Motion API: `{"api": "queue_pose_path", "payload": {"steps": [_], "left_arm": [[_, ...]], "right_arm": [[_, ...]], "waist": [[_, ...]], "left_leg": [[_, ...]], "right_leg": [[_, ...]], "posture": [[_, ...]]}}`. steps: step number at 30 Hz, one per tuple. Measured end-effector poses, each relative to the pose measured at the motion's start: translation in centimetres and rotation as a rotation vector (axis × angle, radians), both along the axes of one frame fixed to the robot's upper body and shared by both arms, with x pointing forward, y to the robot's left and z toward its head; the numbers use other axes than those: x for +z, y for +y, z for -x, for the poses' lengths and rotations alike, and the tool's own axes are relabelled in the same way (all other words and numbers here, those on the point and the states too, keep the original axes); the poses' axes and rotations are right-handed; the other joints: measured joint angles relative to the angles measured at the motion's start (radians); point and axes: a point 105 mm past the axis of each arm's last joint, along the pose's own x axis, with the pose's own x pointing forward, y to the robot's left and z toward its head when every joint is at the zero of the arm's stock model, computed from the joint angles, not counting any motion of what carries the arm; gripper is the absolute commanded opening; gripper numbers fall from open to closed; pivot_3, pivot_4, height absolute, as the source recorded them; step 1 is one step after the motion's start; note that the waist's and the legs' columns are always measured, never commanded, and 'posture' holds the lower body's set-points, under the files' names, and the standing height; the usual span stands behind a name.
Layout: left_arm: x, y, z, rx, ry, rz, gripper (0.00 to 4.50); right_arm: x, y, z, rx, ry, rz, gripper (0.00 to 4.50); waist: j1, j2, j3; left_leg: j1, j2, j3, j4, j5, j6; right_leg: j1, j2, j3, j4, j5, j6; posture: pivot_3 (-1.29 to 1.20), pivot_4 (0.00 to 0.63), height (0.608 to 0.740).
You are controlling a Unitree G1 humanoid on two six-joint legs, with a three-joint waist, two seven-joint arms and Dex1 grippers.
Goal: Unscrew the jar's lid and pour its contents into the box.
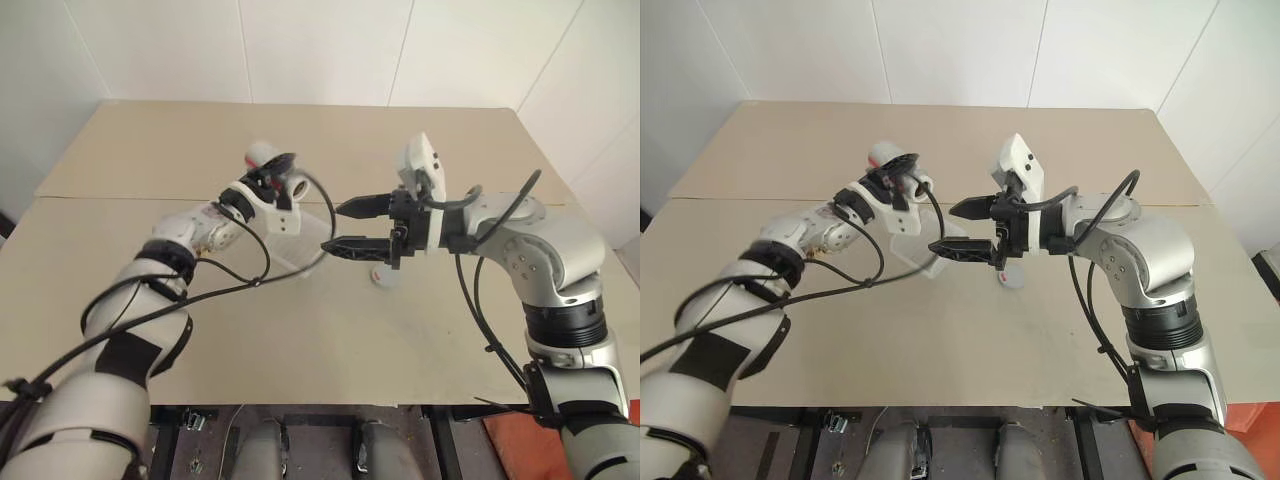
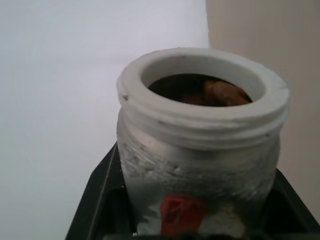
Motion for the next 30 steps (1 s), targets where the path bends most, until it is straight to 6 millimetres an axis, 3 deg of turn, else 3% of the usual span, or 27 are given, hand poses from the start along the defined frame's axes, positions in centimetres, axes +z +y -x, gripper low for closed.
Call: {"api": "queue_pose_path", "payload": {"steps": [4, 7, 13, 17, 19, 22, 27, 30], "left_arm": [[1.1, 3.4, -0.9, 0.077, 0.392, 0.645, 1.94], [2.9, 5.7, 0.1, 0.099, 0.491, 0.927, 1.94], [-1.1, 6.5, 2.2, 0.141, 0.658, 0.975, 1.94], [-0.2, 6.7, 2.4, 0.135, 0.601, 0.966, 1.94], [0.3, 6.6, 2.4, 0.145, 0.531, 0.872, 1.94], [1.0, 6.0, 2.4, 0.175, 0.325, 0.483, 1.94], [1.0, 1.6, 2.5, 0.052, -0.152, -0.394, 1.94], [1.7, -1.2, 2.4, -0.064, -0.427, -0.744, 1.94]], "right_arm": [[-0.2, -0.1, 0.0, -0.006, -0.001, -0.007, 4.43], [-0.3, -0.3, -0.1, -0.023, 0.004, -0.017, 4.43], [-0.3, -0.2, 0.0, -0.015, 0.006, -0.026, 4.43], [-0.3, -0.1, 0.0, -0.013, 0.002, -0.029, 4.43], [-0.3, -0.1, 0.0, -0.012, 0.0, -0.03, 4.43], [-0.2, -0.1, 0.0, -0.01, -0.011, -0.031, 4.43], [-0.1, -0.4, -0.1, -0.018, -0.035, -0.015, 4.43], [-0.1, -0.2, -0.1, -0.012, -0.041, -0.007, 4.43]], "waist": [[-0.009, 0.0, 0.0], [-0.018, 0.0, 0.0], [-0.02, 0.0, 0.0], [-0.01, 0.0, 0.0], [-0.008, 0.0, 0.0], [-0.003, 0.0, 0.0], [0.013, 0.0, 0.0], [0.019, 0.0, 0.0]], "left_leg": [[0.0, 0.0, -0.002, 0.003, -0.001, 0.001], [0.002, 0.0, -0.004, 0.003, -0.002, 0.004], [0.005, 0.0, -0.005, 0.003, -0.003, 0.006], [0.007, 0.0, -0.005, 0.003, -0.003, 0.006], [0.011, 0.0, -0.005, 0.002, -0.004, 0.007], [0.016, -0.001, -0.004, 0.0, -0.004, 0.007], [0.017, -0.001, -0.003, -0.003, -0.004, 0.007], [0.016, -0.001, -0.002, -0.002, -0.004, 0.008]], "right_leg": [[0.001, 0.001, 0.0, 0.002, 0.0, 0.0], [0.003, 0.001, 0.001, 0.002, 0.0, 0.0], [0.006, 0.002, 0.001, 0.003, 0.0, 0.0], [0.009, 0.002, 0.0, 0.003, 0.0, 0.0], [0.014, 0.002, 0.0, 0.002, 0.0, 0.0], [0.017, 0.002, 0.0, 0.0, 0.0, 0.0], [0.017, 0.001, 0.0, 0.0, 0.0, 0.0], [0.017, 0.001, 0.0, -0.001, 0.0, 0.0]], "posture": [[0.0, 0.15, 0.74], [0.0, 0.15, 0.74], [0.0, 0.15, 0.74], [0.0, 0.15, 0.74], [0.0, 0.15, 0.74], [0.0, 0.15, 0.74], [0.0, 0.15, 0.74], [0.0, 0.15, 0.74]]}}
